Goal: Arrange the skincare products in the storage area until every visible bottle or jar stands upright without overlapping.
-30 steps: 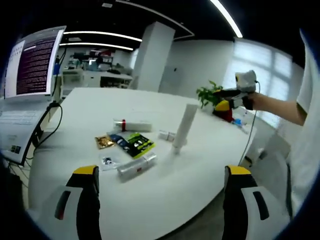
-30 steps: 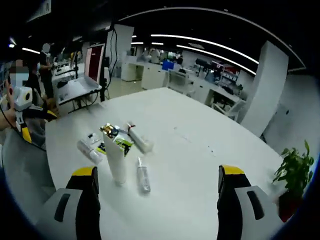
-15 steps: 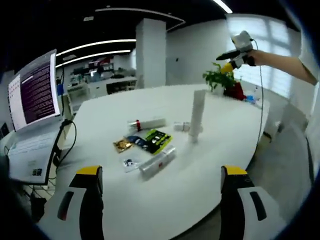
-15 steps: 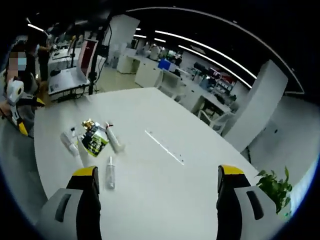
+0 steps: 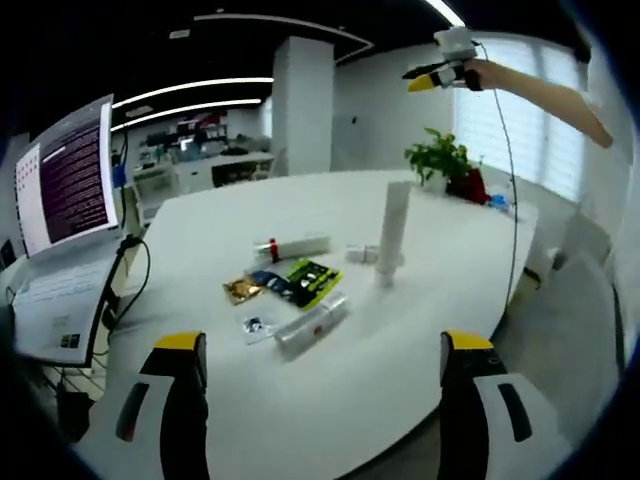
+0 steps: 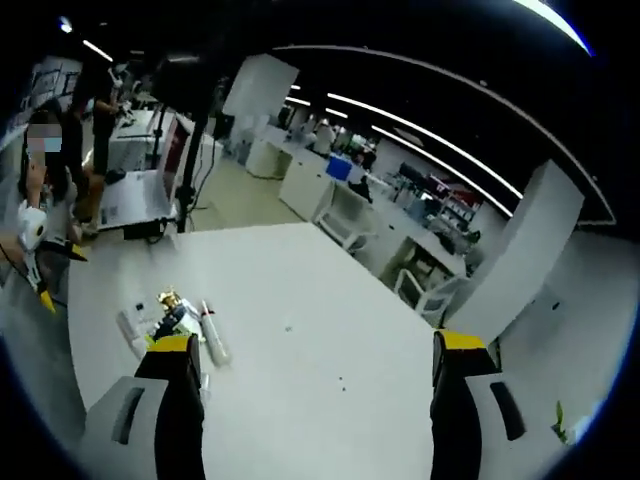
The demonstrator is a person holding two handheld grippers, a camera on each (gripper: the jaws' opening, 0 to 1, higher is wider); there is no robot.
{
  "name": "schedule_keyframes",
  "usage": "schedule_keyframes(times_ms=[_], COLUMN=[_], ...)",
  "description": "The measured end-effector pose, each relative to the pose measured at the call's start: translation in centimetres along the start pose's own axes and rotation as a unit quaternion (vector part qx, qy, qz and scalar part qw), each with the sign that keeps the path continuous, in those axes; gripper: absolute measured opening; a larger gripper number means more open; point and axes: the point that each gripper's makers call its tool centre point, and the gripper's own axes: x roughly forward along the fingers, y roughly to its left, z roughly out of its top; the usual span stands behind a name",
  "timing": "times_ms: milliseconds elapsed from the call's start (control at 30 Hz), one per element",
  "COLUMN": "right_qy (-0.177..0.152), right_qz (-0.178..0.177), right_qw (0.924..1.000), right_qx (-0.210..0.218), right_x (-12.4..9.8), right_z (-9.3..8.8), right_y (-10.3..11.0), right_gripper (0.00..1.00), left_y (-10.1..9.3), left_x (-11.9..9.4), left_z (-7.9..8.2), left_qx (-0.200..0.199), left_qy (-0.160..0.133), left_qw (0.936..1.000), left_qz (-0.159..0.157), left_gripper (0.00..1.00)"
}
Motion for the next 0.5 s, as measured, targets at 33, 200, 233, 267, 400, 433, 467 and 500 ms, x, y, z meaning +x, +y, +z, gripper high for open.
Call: schedule_keyframes(times_ms=[33, 200, 233, 267, 400, 433, 467, 500], right_qy=[0.001, 0.076, 0.08, 0.086, 0.12, 0.126, 0.131, 0.138], right_qz=[0.001, 0.058, 0.064, 0.083, 0.143, 0.152, 0.163, 0.178], right_qw=[1.0, 0.9953, 0.9945, 0.9922, 0.9808, 0.9789, 0.9764, 0.9725], right_qx=[0.0, -0.021, -0.022, -0.033, -0.053, -0.053, -0.054, -0.06], right_x=[0.3, 5.2, 6.0, 7.3, 11.1, 12.0, 13.2, 13.7], right_z=[0.0, -2.8, -2.9, -3.3, -5.3, -5.8, -6.5, -7.0], right_y=[0.0, 2.7, 3.4, 4.5, 7.2, 7.6, 8.2, 8.8], right_gripper=[0.94, 0.91, 0.89, 0.87, 0.79, 0.79, 0.79, 0.78], left_y=[0.0, -0.2, -0.2, -0.3, -0.5, -0.4, -0.3, -0.2], left_x=[0.0, 0.0, 0.1, 0.1, 0.3, 0.3, 0.3, 0.3], left_z=[0.0, -0.1, -0.1, -0.2, -0.4, -0.5, -0.6, -0.6], left_qx=[-0.001, -0.003, -0.002, -0.002, 0.005, 0.006, 0.007, 0.007], left_qy=[0.002, 0.005, 0.007, 0.009, 0.019, 0.02, 0.022, 0.023], left_qw=[1.0, 1.0, 1.0, 1.0, 0.9998, 0.9998, 0.9997, 0.9997], left_qz=[0.001, 0.001, -0.001, -0.001, 0.001, 0.002, 0.003, 0.004], left_gripper=[0.88, 0.87, 0.87, 0.87, 0.87, 0.87, 0.87, 0.87])
